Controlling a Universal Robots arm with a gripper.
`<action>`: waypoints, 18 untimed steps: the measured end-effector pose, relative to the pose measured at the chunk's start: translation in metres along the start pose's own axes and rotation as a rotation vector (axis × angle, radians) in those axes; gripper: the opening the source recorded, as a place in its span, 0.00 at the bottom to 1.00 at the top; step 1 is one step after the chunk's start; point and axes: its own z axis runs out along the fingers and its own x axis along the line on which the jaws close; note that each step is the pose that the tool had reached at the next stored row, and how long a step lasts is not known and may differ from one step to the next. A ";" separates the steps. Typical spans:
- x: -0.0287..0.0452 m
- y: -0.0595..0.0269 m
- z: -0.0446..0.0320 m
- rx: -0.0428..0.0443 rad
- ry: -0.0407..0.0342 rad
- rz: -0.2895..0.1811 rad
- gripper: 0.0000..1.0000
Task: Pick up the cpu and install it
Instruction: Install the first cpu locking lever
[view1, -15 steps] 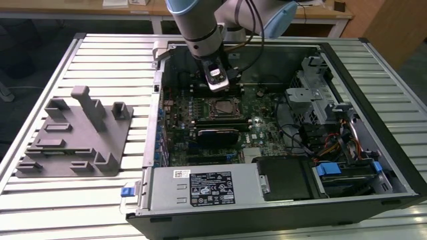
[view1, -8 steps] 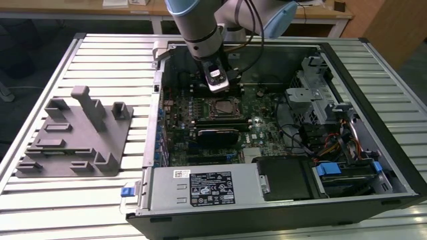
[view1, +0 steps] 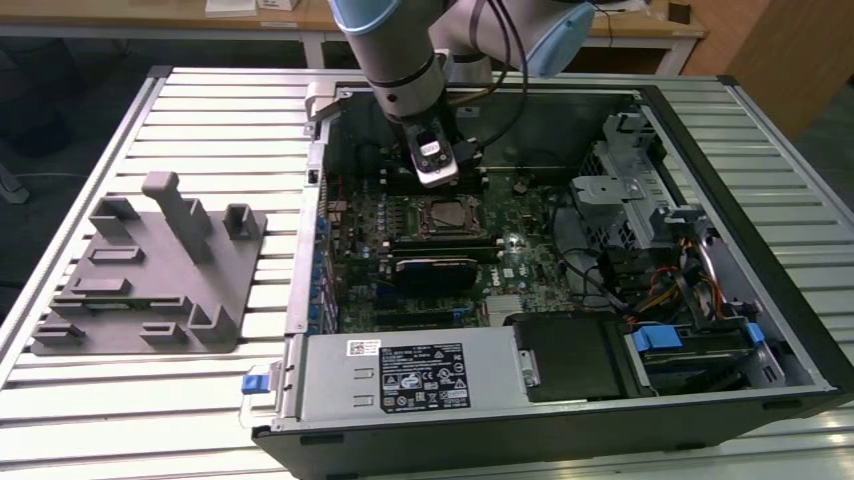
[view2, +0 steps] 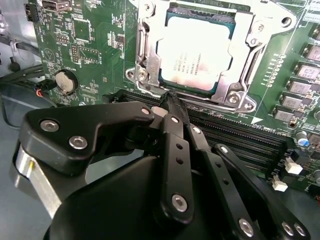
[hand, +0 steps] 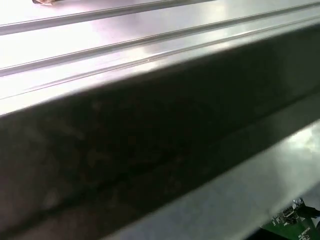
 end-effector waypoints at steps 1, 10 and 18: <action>-0.0001 -0.0002 0.0003 -0.0001 0.0001 0.000 0.11; -0.0038 -0.0011 0.0014 -0.0246 0.0099 0.009 0.11; -0.0077 -0.0053 0.0016 -0.0342 0.0136 0.013 0.11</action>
